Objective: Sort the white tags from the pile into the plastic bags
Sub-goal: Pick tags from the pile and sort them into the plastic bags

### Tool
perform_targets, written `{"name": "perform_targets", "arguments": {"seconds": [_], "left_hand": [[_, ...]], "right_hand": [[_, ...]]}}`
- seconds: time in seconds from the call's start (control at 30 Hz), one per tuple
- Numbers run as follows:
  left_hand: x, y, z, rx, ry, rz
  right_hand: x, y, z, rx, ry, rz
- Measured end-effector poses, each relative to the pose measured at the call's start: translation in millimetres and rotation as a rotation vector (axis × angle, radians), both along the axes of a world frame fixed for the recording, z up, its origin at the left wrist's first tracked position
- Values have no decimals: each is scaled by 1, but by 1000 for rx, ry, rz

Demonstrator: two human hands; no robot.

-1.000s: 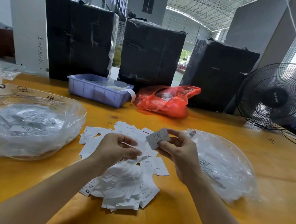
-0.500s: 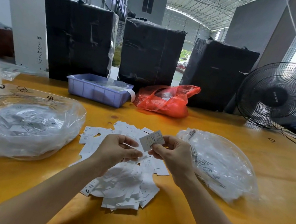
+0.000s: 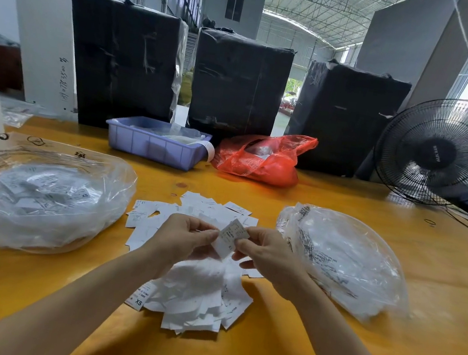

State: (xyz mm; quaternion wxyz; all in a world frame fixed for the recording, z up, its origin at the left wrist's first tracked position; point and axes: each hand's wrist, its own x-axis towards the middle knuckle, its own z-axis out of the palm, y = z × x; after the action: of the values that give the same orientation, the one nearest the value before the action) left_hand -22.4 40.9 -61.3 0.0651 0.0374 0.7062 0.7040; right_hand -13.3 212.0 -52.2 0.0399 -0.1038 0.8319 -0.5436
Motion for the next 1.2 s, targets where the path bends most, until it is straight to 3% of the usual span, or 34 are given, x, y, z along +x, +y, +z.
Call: {"name": "perform_targets", "arguments": {"seconds": [0.13, 0.3, 0.5, 0.8, 1.2], "left_hand": [[2, 3, -2, -49, 25, -30], [1, 3, -2, -2, 18, -13], [-1, 4, -5, -5, 18, 36], [0, 5, -7, 13, 5, 41], [-2, 7, -8, -77, 87, 219]], "right_hand": [[4, -7, 1, -24, -49, 88], [0, -4, -2, -88, 141, -96], [-1, -6, -6, -57, 202, -86], [2, -6, -3, -96, 171, -60], [4, -8, -3, -105, 118, -11]]}}
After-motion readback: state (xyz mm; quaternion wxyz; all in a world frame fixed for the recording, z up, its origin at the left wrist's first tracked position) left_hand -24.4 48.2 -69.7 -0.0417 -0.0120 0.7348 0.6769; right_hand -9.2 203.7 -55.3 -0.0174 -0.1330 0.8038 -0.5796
